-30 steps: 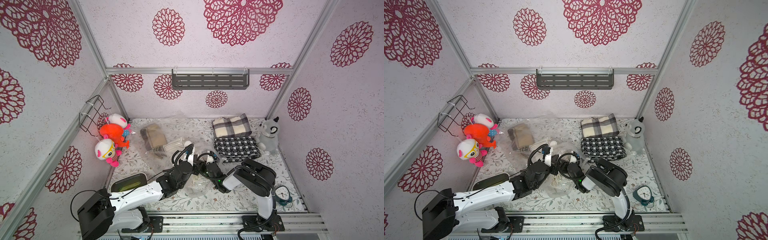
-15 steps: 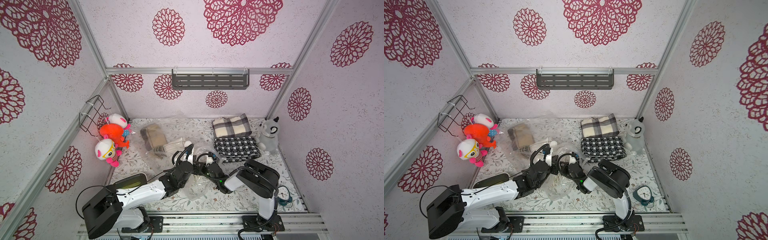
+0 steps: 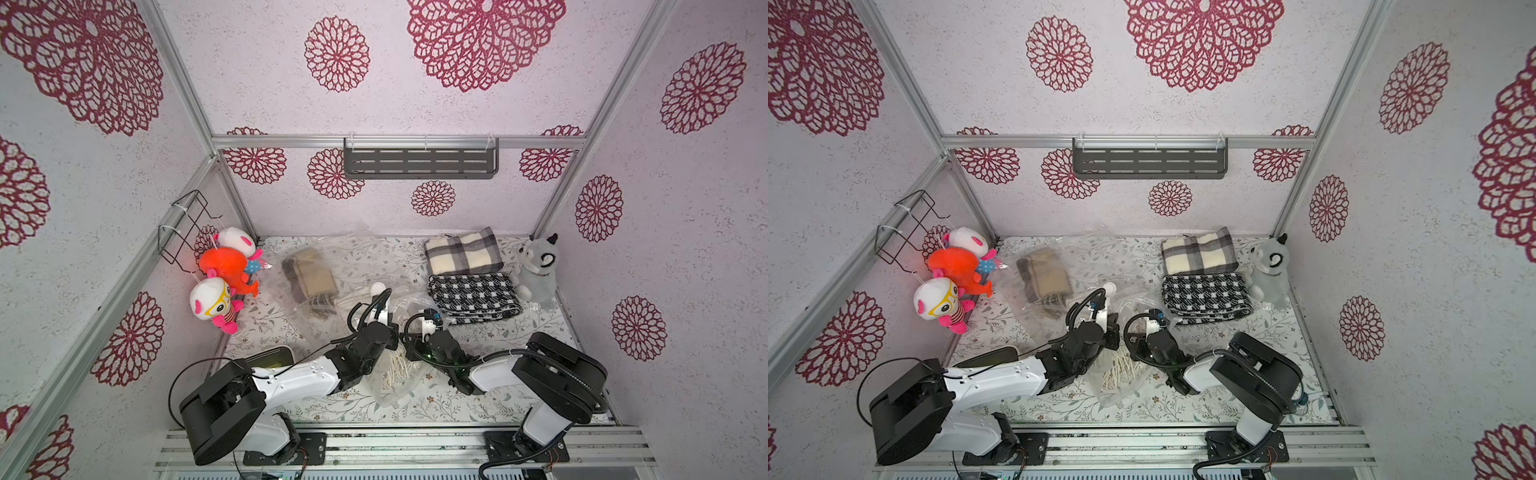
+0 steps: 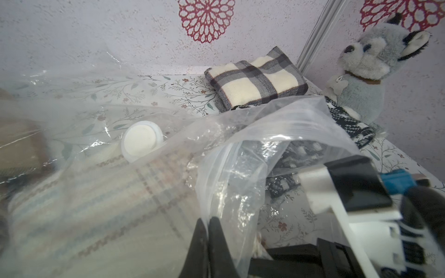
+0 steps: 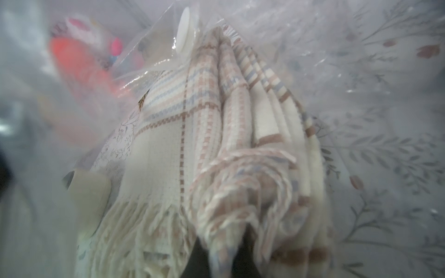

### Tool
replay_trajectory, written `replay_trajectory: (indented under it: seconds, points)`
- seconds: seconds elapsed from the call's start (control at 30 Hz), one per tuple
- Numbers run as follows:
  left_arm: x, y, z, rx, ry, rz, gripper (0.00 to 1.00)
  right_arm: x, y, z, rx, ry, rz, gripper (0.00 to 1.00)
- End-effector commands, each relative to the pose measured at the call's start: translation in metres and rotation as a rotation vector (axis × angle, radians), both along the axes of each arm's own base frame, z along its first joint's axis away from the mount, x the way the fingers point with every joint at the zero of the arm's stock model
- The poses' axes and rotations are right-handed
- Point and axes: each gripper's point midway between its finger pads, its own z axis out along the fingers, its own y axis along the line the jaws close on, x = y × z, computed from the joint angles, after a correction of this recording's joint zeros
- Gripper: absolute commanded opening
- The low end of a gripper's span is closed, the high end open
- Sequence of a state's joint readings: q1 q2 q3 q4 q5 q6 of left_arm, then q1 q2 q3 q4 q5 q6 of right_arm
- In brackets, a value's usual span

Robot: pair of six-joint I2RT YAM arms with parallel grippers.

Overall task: Take the scarf out of the vacuum bag
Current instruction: Take out the scarf from the vacuum bag.

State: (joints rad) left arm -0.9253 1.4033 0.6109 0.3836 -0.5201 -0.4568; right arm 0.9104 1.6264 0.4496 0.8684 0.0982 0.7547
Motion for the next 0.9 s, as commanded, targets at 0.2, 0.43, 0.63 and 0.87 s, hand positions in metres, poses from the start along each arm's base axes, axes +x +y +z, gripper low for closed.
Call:
replay_trajectory:
  seconds: [0.2,0.43,0.63,0.87]
  points:
    - [0.009,-0.003,-0.005,-0.039,0.008,0.009,0.0,-0.022,-0.038,0.008,-0.084,0.011,0.06,0.0]
    - [0.008,-0.009,-0.007,-0.075,0.006,-0.014,0.0,-0.01,-0.019,0.015,-0.076,0.052,0.088,0.0]
    - [0.011,-0.002,-0.02,-0.031,0.01,0.023,0.0,0.023,0.013,0.058,-0.079,0.007,0.085,0.0]
    - [0.037,0.039,-0.04,-0.009,0.035,0.118,0.0,0.057,0.049,0.036,-0.135,0.028,0.119,0.0]
